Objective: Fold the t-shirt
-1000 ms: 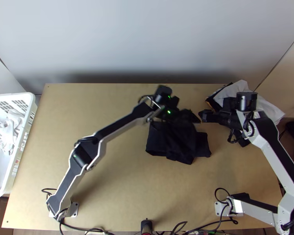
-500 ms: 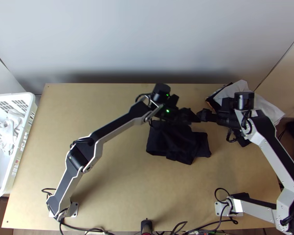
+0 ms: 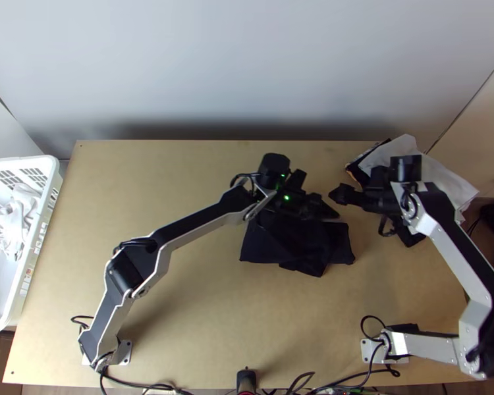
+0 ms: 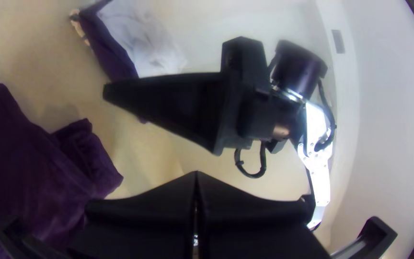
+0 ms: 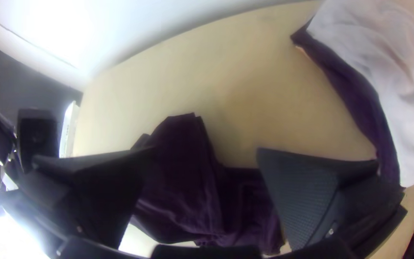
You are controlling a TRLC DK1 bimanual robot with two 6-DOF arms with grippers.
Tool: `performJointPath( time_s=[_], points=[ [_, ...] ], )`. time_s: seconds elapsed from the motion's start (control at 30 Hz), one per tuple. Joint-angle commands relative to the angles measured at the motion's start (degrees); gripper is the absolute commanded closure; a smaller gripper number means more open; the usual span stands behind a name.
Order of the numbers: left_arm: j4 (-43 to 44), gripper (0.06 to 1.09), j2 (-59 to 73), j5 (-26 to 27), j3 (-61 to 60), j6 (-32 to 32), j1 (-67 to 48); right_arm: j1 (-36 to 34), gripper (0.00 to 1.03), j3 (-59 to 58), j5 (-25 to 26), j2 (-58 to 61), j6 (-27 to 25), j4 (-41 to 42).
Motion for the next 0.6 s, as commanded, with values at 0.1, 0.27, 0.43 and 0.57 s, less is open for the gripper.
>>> performJointPath(
  time_s=[0.1,0.27,0.43,0.57],
  points=[
    [5.14,1.05,-8.35,-3.71,-5.47,3.13,5.89,2.44,0.05,4.64,-6.28,13.29,1.60,-0.47],
    [4.35,1.05,-12.66,-4.15,-8.81,4.18,10.64,4.99,0.05,7.98,-6.89,19.27,1.25,-0.55],
    [4.35,1.05,-16.70,-4.15,-12.77,4.44,13.19,5.70,0.05,7.89,-9.36,23.75,1.34,-0.55],
    [4.35,1.05,-17.32,-4.24,-13.03,4.36,14.06,7.01,0.05,7.28,-9.80,25.51,1.07,-0.47]
  ],
)
